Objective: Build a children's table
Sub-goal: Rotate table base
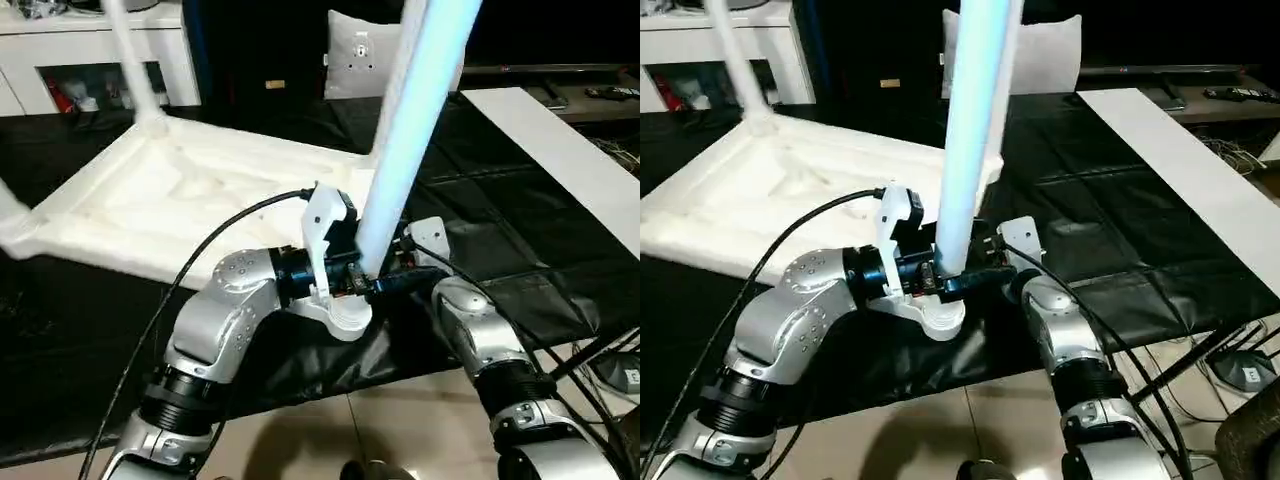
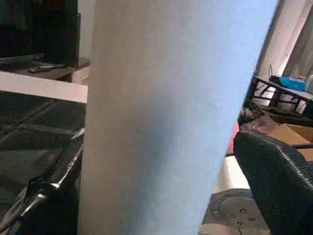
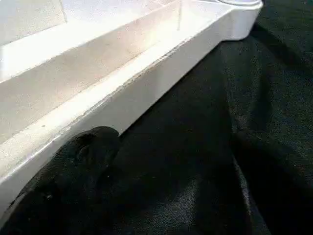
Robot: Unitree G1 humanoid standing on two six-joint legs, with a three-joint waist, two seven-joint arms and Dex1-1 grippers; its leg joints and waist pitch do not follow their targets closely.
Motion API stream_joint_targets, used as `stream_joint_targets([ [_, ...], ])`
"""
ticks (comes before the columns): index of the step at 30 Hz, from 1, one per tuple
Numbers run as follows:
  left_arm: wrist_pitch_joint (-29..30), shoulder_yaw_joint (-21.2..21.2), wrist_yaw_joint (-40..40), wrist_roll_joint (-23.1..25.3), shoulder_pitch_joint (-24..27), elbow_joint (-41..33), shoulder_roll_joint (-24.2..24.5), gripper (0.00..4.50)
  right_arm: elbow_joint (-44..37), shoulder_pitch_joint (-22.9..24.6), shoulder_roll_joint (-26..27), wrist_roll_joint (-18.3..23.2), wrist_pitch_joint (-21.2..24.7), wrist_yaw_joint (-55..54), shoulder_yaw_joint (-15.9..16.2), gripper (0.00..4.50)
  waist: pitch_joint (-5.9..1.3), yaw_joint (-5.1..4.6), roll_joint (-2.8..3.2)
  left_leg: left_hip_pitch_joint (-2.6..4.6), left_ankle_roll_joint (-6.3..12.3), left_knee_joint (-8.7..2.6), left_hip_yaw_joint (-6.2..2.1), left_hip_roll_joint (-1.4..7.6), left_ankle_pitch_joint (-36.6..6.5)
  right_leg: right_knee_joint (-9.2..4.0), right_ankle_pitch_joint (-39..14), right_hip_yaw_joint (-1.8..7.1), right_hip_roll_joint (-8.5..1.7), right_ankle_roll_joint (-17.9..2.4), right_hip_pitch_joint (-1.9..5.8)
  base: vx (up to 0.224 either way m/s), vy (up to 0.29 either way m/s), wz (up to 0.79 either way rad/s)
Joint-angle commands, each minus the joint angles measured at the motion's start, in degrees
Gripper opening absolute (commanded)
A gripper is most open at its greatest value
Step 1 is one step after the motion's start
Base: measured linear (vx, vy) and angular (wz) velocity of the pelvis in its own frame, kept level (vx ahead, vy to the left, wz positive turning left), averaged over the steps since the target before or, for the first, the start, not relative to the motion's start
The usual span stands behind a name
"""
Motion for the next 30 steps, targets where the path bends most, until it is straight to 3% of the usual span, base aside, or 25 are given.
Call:
stream_joint_targets([
  [1, -0.2, -4.9, -1.0, -0.8, -1.1, -2.3, -2.2, 4.41, 0.5, -0.9, 2.6, -0.1, -1.1, 2.6, 2.1, 4.50, -4.78, 0.61, 0.95, -0.11, 2.64, -3.61, -0.16, 1.03, -10.7, -3.58, -15.5, 2.68, -3.26, -11.6, 4.07, 0.000, 0.000, 0.00],
  [4, -1.8, -4.7, -0.3, 1.0, -1.4, -0.7, -1.8, 4.41, 1.3, -1.2, 2.3, -0.3, -1.5, 2.0, 1.7, 4.50, -4.98, 0.66, 0.78, -0.21, 2.80, -3.52, -0.17, 1.00, -10.1, -3.55, -16.0, 2.69, -3.35, -11.2, 4.17, 0.000, 0.000, 0.00],
  [12, -4.0, -3.7, 0.0, 1.4, -2.4, 1.4, -2.6, 4.41, 2.0, -1.1, 1.2, -0.4, -2.5, 2.4, 1.1, 4.50, -5.24, 0.81, 1.32, -0.20, 2.99, -3.45, -0.17, 0.98, -9.8, -3.59, -15.9, 2.61, -3.31, -11.1, 4.15, 0.000, 0.000, 0.00],
  [17, -6.6, -2.2, 0.6, 3.2, -3.5, 4.8, -1.1, 4.41, 2.1, -0.6, -0.7, -0.4, -2.8, 2.8, 0.2, 4.50, -5.22, 1.08, 1.20, -0.05, 3.42, -3.37, -0.05, 0.74, -10.5, -3.99, -17.9, 2.51, -3.17, -10.1, 4.06, 0.000, 0.000, 0.00],
  [18, -7.2, -1.2, -1.1, 3.8, -4.4, 7.1, 1.5, 4.41, 0.8, 0.3, -2.5, 0.4, -2.5, 4.5, -0.7, 4.50, -5.30, 1.31, 1.31, -0.08, 3.41, -3.41, -0.17, 0.66, -10.5, -3.98, -18.6, 2.44, -3.18, -9.5, 4.13, 0.000, 0.000, 0.00],
  [19, -7.4, -1.0, -2.5, 4.0, -4.8, 8.3, 3.2, 4.41, -0.1, 1.0, -3.5, 1.0, -2.6, 5.7, -1.1, 4.50, -5.33, 1.14, 0.98, -0.11, 3.51, -3.40, -0.04, 0.70, -10.6, -3.95, -18.6, 2.50, -3.11, -9.5, 4.13, 0.000, 0.000, 0.00],
  [20, -7.4, -1.0, -2.5, 4.0, -4.8, 8.3, 3.2, 4.41, -0.1, 1.0, -3.5, 1.0, -2.6, 5.7, -1.1, 4.50, -5.25, 1.33, 1.16, -0.06, 3.51, -3.43, -0.12, 0.66, -10.8, -3.97, -19.3, 2.47, -3.16, -9.1, 4.09, 0.000, 0.000, 0.00],
  [23, -8.6, -2.3, -11.8, 5.5, -5.8, 12.8, 11.1, 4.41, -6.2, 4.6, -7.4, 3.7, -4.0, 14.5, -1.1, 4.50, -5.15, 1.69, 1.22, 0.16, 3.92, -3.48, -0.08, 0.58, -11.2, -4.28, -20.6, 2.50, -3.03, -8.0, 3.96, 0.000, 0.000, 0.00],
  [24, -9.2, -3.4, -15.1, 6.3, -6.2, 14.4, 13.8, 4.41, -8.7, 5.9, -8.8, 4.6, -4.3, 17.8, -0.8, 4.50, -5.22, 1.91, 1.57, 0.29, 3.97, -3.56, -0.16, 0.63, -11.0, -4.13, -20.4, 2.57, -3.05, -7.8, 3.92, 0.000, 0.000, 0.00],
  [27, -12.7, -5.7, -19.1, 9.6, -7.7, 19.5, 17.6, 4.25, -13.6, 8.5, -11.5, 6.6, -3.3, 23.2, -0.1, 4.50, -5.23, 1.93, 1.84, 0.53, 3.44, -3.65, -0.22, 0.81, -12.0, -3.84, -19.0, 2.63, -3.08, -9.5, 3.81, 0.000, 0.000, 0.00],
  [30, -17.2, -7.8, -21.4, 12.6, -9.6, 25.0, 19.9, 4.03, -17.8, 10.8, -14.7, 7.4, -2.4, 28.2, 1.0, 4.50, -5.10, 2.28, 1.68, 0.62, 3.25, -3.79, -0.28, 0.84, -13.8, -4.15, -21.1, 2.58, -3.20, -9.0, 3.85, 0.000, 0.000, 0.00],
])
